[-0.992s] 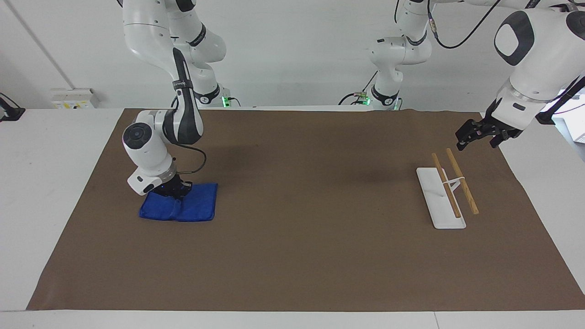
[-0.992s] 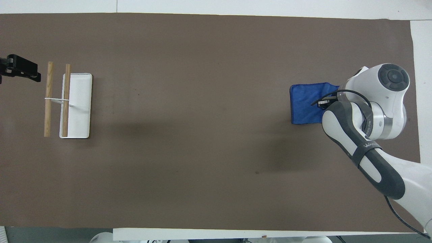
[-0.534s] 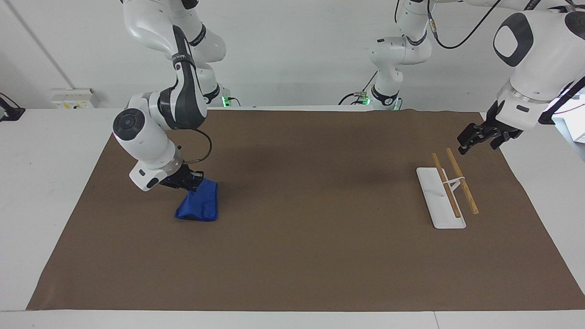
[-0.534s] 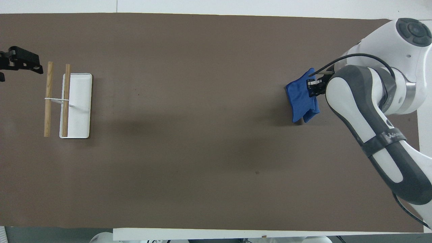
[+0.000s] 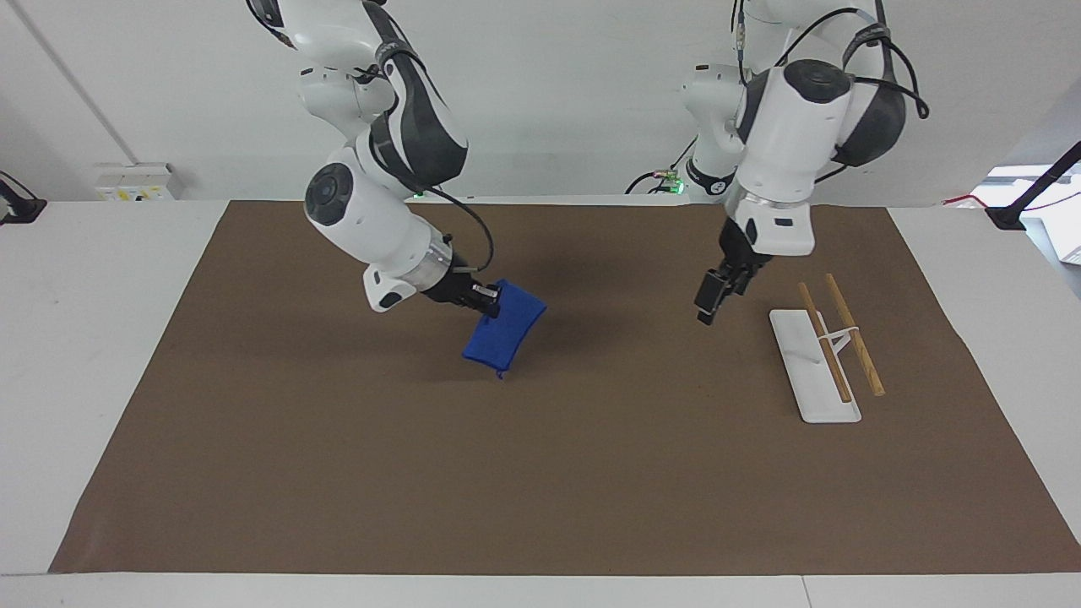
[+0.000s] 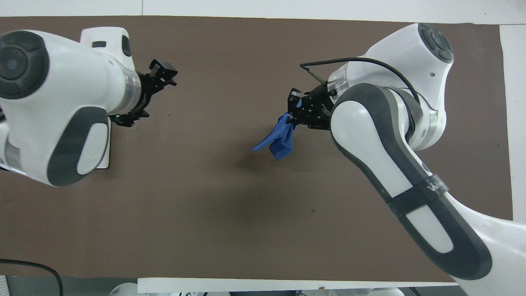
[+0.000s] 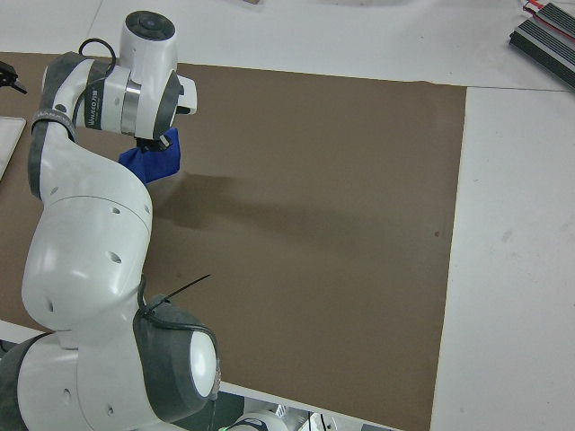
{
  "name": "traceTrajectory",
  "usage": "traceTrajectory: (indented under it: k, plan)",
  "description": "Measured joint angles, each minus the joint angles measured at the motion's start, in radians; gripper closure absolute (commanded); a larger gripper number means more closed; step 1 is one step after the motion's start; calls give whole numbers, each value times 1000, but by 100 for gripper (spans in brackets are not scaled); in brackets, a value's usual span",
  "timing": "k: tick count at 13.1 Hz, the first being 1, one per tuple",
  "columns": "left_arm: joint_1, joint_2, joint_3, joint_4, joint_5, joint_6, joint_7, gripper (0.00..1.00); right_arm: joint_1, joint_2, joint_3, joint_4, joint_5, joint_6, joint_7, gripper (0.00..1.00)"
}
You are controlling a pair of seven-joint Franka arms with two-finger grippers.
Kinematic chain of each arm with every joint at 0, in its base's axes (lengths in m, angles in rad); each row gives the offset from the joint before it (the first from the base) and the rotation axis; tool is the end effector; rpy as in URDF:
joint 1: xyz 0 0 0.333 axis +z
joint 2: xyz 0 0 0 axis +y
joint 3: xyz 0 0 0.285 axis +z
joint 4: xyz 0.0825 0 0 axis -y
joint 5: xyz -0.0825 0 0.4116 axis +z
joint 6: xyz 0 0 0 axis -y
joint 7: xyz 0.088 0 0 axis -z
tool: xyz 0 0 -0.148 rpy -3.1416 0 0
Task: Right arm passes towel to left arm to hang
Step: 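Carry the towel toward center with the right gripper while the left gripper approaches, then close the left gripper on the towel held by the right gripper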
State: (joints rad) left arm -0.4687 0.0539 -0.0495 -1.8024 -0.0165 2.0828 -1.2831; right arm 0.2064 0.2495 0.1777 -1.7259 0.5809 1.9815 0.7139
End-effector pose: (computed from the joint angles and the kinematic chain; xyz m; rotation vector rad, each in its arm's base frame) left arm 0.5510 -0.3154 0.4520 2.7304 1.1092 0.1875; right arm 0.5902 0.2923 0.3752 -2.5127 0.7385 0.3977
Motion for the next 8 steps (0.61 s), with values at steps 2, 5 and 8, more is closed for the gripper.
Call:
traceTrajectory:
  k: [2, 5, 8]
  plan:
    - [-56, 16, 0, -26, -30, 41, -105, 0, 42, 5, 0, 0, 72, 46, 140, 100]
    - [-95, 24, 1, -86, -108, 45, -229, 2, 68, 9, 0, -1, 146, 85, 255, 100]
    - [-100, 24, 2, -120, -143, 45, -328, 37, 64, 10, -4, -3, 200, 85, 270, 100]
